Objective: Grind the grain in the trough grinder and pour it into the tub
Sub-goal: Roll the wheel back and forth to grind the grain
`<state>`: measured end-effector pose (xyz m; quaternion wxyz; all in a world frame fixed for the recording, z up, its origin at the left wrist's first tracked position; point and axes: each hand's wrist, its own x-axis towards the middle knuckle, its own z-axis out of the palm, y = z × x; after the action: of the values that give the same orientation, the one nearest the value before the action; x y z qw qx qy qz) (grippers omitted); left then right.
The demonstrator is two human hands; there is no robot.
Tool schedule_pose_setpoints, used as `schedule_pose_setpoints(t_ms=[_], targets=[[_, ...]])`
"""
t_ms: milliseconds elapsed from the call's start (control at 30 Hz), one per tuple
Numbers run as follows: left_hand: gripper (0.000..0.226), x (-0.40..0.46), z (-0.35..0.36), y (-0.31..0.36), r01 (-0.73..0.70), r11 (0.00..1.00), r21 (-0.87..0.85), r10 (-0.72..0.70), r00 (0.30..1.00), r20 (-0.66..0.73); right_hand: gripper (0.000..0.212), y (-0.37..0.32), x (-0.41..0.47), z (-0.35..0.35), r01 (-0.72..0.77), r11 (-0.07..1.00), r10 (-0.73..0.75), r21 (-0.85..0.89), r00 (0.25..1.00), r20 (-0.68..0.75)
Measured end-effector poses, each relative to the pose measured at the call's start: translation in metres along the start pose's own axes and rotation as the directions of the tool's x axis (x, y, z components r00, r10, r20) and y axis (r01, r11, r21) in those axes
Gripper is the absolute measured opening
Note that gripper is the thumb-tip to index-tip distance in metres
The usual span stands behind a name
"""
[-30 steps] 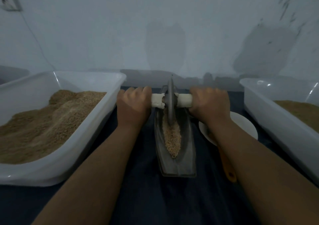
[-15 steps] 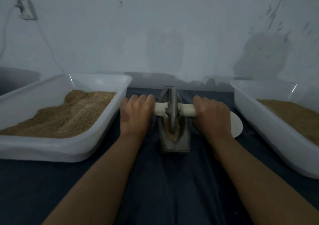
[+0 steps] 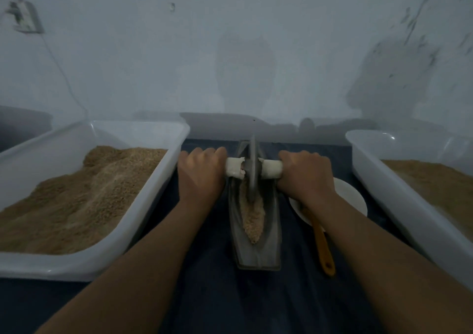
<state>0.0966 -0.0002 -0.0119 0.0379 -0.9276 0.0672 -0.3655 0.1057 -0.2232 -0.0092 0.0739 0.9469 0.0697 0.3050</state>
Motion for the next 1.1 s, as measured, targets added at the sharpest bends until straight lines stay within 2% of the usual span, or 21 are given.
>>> schedule_pose_setpoints(t_ms=[167, 533, 667, 800, 900, 1033, 1100], targets=[[0.029, -0.021, -0.015, -0.005, -0.021, 0.998, -0.051, 0.023, 0.999, 0.044, 0.037, -0.004, -0.02, -0.017, 0.023, 0.998, -0.022, -0.05, 0.999, 0.033], [0.022, -0.046, -0.049, -0.005, -0.052, 0.996, -0.068, 0.062, 0.987, 0.151, 0.029, -0.01, -0.063, -0.045, -0.019, 0.998, 0.013, 0.065, 0.995, 0.095], [0.028, -0.052, -0.056, -0.006, -0.064, 0.993, -0.101, 0.078, 0.987, 0.14, 0.024, -0.009, -0.071, -0.053, -0.022, 0.998, 0.014, 0.063, 0.991, 0.134], [0.034, -0.056, -0.05, -0.013, -0.103, 0.985, -0.136, 0.119, 0.986, 0.115, 0.03, -0.007, -0.075, -0.055, 0.019, 0.997, -0.029, 0.08, 0.992, 0.122], [0.028, -0.034, -0.032, -0.014, -0.131, 0.983, -0.126, 0.151, 0.975, 0.164, 0.027, -0.003, -0.054, -0.048, 0.036, 0.998, -0.046, 0.058, 0.98, 0.195], [0.01, 0.009, -0.002, -0.02, -0.06, 0.987, -0.151, 0.106, 0.942, 0.319, 0.027, 0.0, 0.002, -0.035, 0.072, 0.996, -0.082, 0.044, 0.958, 0.275], [0.009, 0.022, 0.007, -0.022, -0.009, 0.984, -0.178, 0.075, 0.925, 0.372, 0.03, -0.001, 0.023, -0.033, 0.085, 0.996, -0.092, 0.036, 0.956, 0.278]])
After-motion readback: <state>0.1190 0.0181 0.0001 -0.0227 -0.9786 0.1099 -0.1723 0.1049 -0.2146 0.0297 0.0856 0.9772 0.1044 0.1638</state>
